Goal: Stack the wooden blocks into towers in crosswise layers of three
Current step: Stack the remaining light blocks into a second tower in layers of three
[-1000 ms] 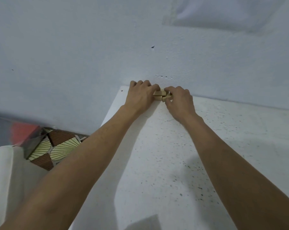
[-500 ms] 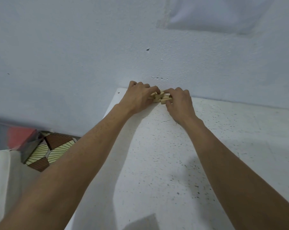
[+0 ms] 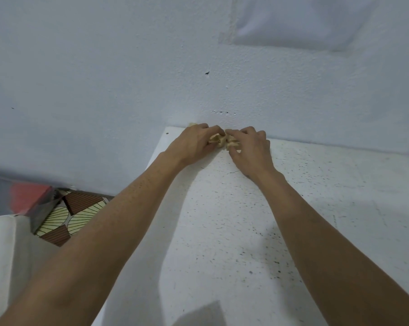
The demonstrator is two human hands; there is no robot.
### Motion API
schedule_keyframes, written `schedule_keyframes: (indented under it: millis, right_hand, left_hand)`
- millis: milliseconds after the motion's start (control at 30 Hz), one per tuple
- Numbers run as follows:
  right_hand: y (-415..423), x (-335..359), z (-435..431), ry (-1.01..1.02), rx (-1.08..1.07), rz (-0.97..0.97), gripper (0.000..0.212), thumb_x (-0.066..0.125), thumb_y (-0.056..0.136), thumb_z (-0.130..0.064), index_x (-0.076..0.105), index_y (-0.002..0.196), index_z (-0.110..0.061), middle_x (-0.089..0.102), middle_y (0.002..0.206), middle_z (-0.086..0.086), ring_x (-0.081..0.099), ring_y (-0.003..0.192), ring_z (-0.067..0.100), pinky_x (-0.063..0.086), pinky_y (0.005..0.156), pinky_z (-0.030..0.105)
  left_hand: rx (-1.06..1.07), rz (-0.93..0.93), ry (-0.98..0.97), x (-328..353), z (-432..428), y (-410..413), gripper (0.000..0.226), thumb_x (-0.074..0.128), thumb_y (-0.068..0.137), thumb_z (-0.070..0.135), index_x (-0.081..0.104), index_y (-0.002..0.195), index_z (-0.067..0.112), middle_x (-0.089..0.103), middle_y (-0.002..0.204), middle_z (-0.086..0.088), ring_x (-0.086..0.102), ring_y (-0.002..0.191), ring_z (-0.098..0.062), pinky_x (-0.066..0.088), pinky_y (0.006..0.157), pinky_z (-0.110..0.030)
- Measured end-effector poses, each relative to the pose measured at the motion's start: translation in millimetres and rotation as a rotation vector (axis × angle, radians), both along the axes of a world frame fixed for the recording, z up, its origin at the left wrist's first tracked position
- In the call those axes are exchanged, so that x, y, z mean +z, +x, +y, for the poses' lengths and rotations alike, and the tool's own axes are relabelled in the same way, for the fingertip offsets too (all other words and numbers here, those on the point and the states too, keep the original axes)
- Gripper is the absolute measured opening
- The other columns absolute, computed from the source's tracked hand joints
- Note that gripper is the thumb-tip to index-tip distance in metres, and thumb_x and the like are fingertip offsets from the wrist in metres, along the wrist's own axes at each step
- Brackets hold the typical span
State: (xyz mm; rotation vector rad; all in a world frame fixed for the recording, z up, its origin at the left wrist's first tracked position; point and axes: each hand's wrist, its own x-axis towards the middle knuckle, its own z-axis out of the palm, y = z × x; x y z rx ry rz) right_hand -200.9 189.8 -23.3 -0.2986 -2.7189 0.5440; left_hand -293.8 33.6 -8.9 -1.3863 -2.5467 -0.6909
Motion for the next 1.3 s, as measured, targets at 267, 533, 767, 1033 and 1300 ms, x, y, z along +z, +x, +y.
schedule_keyframes:
  millis: [267, 533, 767, 1033, 1300]
  right_hand:
    - [-0.6, 2.5, -2.3, -0.006, 0.017, 0.1, 0.021, 0.063, 0.094, -0.028, 0.068, 0.114, -0.022, 0.058, 0.117, 0.004, 0.046, 0.108, 0.029, 0.038, 0.086, 0.037]
    - [45.2, 25.6, -15.9, -0.296, -0.015, 0.262, 0.022, 0.059, 0.097, -0.037, 0.062, 0.094, -0.015, 0.064, 0.083, -0.01, 0.058, 0.083, 0.02, 0.051, 0.072, 0.041]
    - [126.4, 40.1, -40.6, -0.556, -0.052, 0.304, 0.033, 0.061, 0.094, -0.049, 0.069, 0.099, -0.017, 0.068, 0.09, -0.006, 0.06, 0.073, 0.006, 0.051, 0.067, 0.022]
    - [223.3, 36.8, -54.2, -0.596, -0.038, 0.304, 0.014, 0.061, 0.095, -0.014, 0.069, 0.104, -0.02, 0.065, 0.101, 0.0, 0.059, 0.081, -0.001, 0.046, 0.068, 0.009]
    - [303.8, 32.1, -51.2, -0.665, -0.046, 0.355, 0.017, 0.063, 0.092, -0.009, 0.071, 0.105, -0.015, 0.067, 0.101, 0.0, 0.061, 0.082, 0.001, 0.045, 0.072, 0.008]
  left_hand:
    - [0.015, -0.1, 0.09, 1.3, -12.7, 9.4, 0.033, 0.067, 0.092, 0.019, 0.055, 0.12, 0.007, 0.072, 0.1, -0.011, 0.064, 0.084, -0.026, 0.05, 0.071, -0.036]
    - [0.103, -0.166, 0.124, 22.8, -36.9, 36.5, 0.032, 0.067, 0.092, 0.029, 0.055, 0.121, 0.021, 0.067, 0.103, 0.004, 0.062, 0.088, -0.012, 0.052, 0.08, -0.035]
    - [0.071, -0.36, 0.073, 76.2, -56.0, 97.4, 0.021, 0.066, 0.094, 0.031, 0.059, 0.113, 0.027, 0.069, 0.099, 0.01, 0.07, 0.071, -0.002, 0.05, 0.066, -0.022]
    - [-0.019, -0.279, -0.143, 139.9, -48.4, 184.6, 0.02, 0.066, 0.092, 0.037, 0.063, 0.11, 0.029, 0.063, 0.098, 0.011, 0.061, 0.088, -0.006, 0.048, 0.075, -0.021]
    - [-0.066, -0.318, -0.301, 136.5, -15.5, 266.5, 0.018, 0.062, 0.095, 0.034, 0.062, 0.11, 0.024, 0.068, 0.101, 0.011, 0.064, 0.085, -0.004, 0.052, 0.071, -0.026]
